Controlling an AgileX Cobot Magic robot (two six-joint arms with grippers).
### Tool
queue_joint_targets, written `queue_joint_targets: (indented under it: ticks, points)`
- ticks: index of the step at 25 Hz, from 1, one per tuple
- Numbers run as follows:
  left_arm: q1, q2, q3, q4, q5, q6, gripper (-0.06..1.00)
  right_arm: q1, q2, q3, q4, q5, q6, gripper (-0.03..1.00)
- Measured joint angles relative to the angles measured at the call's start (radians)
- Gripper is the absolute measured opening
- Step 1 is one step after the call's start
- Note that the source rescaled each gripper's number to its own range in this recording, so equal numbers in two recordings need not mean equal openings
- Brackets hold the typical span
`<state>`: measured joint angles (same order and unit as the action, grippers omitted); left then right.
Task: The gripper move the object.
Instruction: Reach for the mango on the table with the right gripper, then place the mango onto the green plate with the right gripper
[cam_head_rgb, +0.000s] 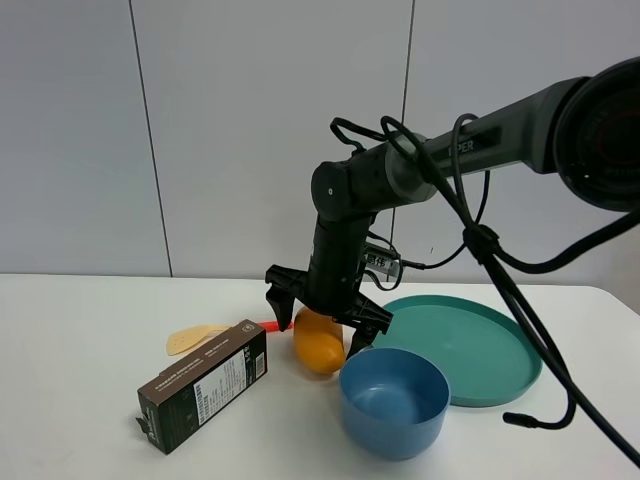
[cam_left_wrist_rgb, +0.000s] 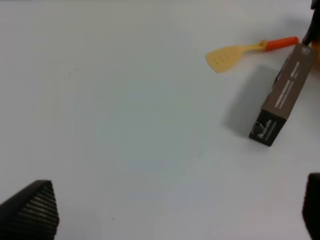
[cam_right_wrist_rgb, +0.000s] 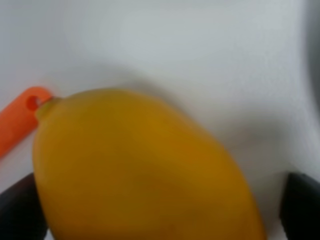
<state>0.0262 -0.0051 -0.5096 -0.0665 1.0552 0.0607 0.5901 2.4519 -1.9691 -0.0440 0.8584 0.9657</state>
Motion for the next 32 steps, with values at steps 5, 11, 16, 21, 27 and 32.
queue_joint_targets:
  ticks: [5, 11, 16, 21, 27, 32]
  points:
    - [0.0, 0.0, 0.0, 0.0, 0.0, 0.0, 1.0, 0.0, 0.003, 0.0, -0.004, 0.014, -0.008, 0.04]
    - [0.0, 0.0, 0.0, 0.0, 0.0, 0.0, 1.0, 0.0, 0.0, 0.0, 0.007, 0.024, -0.036, 0.0]
    - [0.0, 0.0, 0.0, 0.0, 0.0, 0.0, 1.0, 0.0, -0.062, 0.0, 0.012, 0.019, -0.153, 0.0]
    - [0.0, 0.0, 0.0, 0.0, 0.0, 0.0, 1.0, 0.0, -0.177, 0.0, 0.035, 0.029, -0.338, 0.0]
    - [0.0, 0.0, 0.0, 0.0, 0.0, 0.0, 1.0, 0.005, -0.312, 0.0, 0.033, 0.199, -0.665, 0.0]
    - [0.0, 0.0, 0.0, 0.0, 0.0, 0.0, 1.0, 0.017, -0.392, 0.0, 0.007, 0.342, -0.923, 0.0]
